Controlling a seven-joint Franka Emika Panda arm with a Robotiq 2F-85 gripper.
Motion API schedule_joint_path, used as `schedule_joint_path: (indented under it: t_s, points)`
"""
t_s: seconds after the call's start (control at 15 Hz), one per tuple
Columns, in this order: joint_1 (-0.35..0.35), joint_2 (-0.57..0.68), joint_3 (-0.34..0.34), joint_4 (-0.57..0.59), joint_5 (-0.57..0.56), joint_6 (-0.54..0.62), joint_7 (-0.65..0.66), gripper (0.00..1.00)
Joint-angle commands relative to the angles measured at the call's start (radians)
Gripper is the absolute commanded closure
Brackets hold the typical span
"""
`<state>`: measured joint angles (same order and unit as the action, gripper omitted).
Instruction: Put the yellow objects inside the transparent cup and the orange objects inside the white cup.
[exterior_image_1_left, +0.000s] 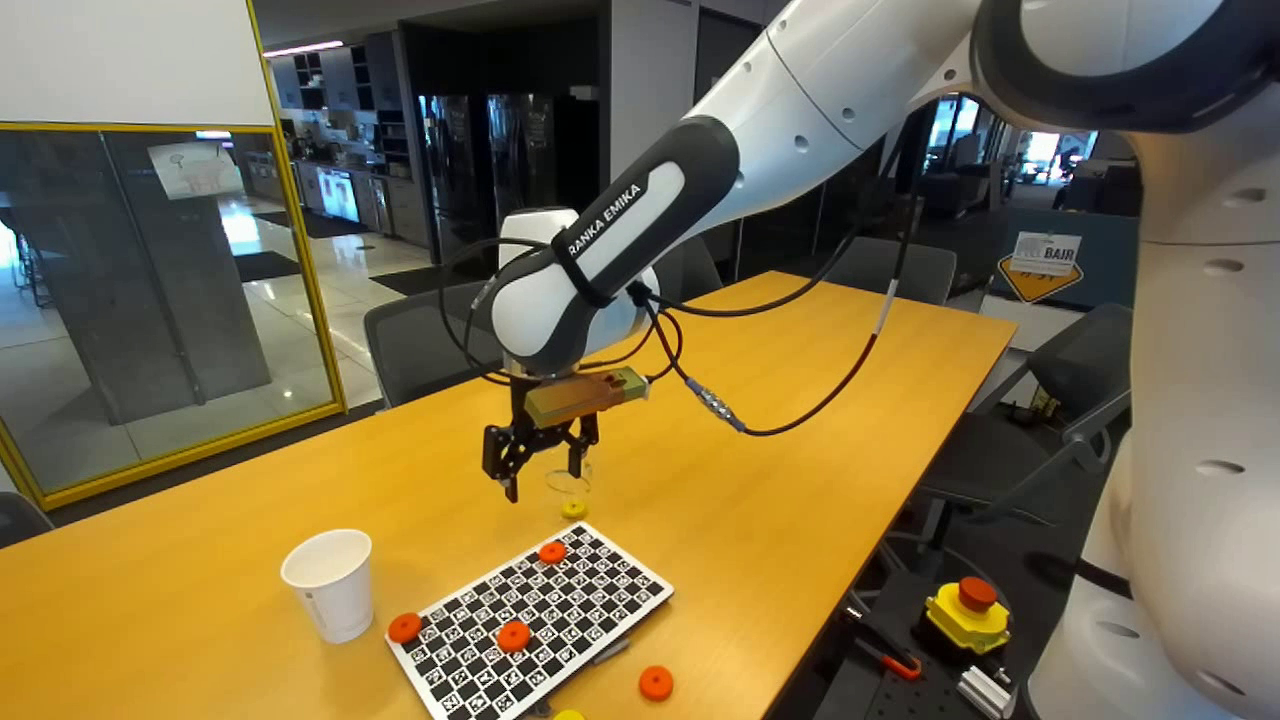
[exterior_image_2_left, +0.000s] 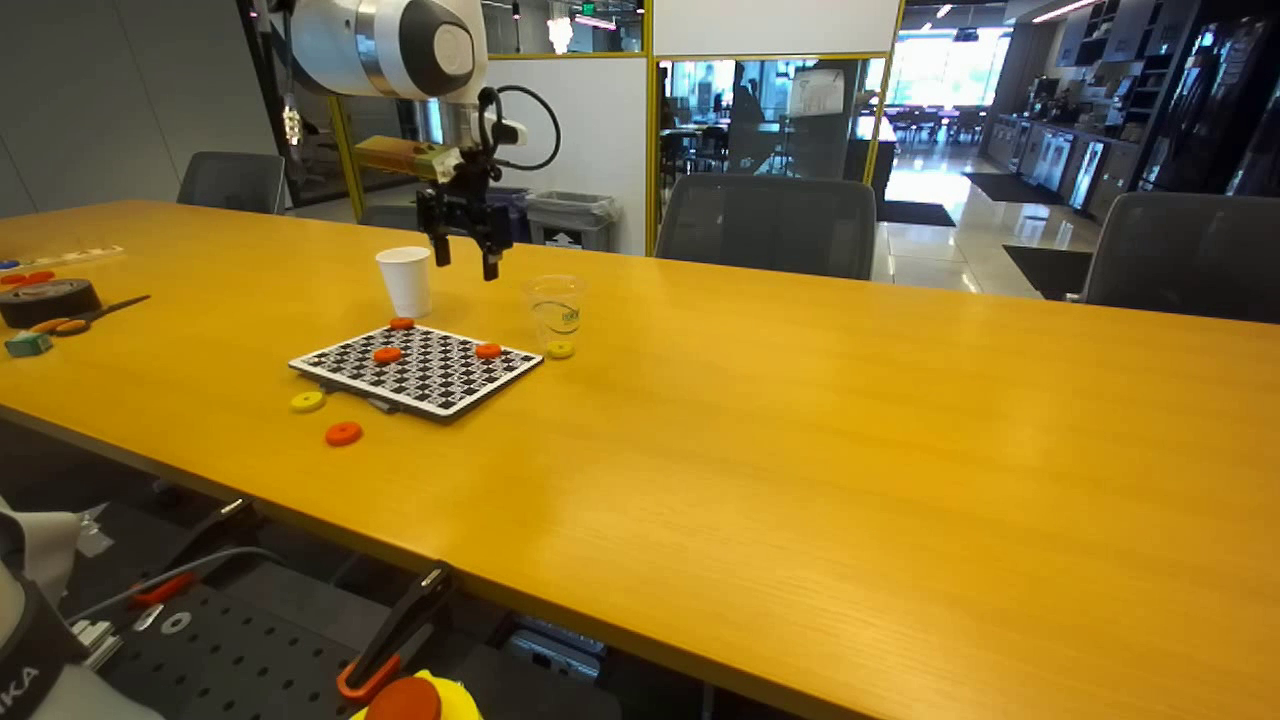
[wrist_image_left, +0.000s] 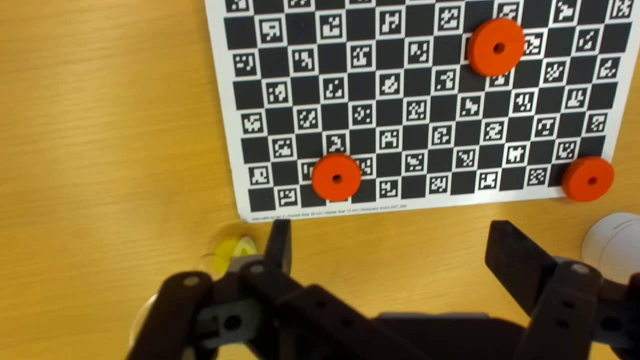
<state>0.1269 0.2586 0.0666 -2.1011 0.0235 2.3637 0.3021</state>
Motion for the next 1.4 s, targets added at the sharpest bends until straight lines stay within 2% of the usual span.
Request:
schedule_joint_path:
  t_s: [0.0,0.33,0.67,1.0,1.33]
  points:
    - [0.017,-0.004,0.015,-0.018,0.047,-0.018,0.051,0.0]
    - [0.018,0.068,-0.001,-0.004,0.125,0.056,0.174,0.0]
    - [0.02,0.157,-0.041,0.02,0.136,0.136,0.243,0.0]
    - [0.052,0.227,-0.086,0.07,0.088,0.12,0.308,0.0]
    - [0.072,0.274,-0.104,0.116,0.08,0.108,0.336,0.0]
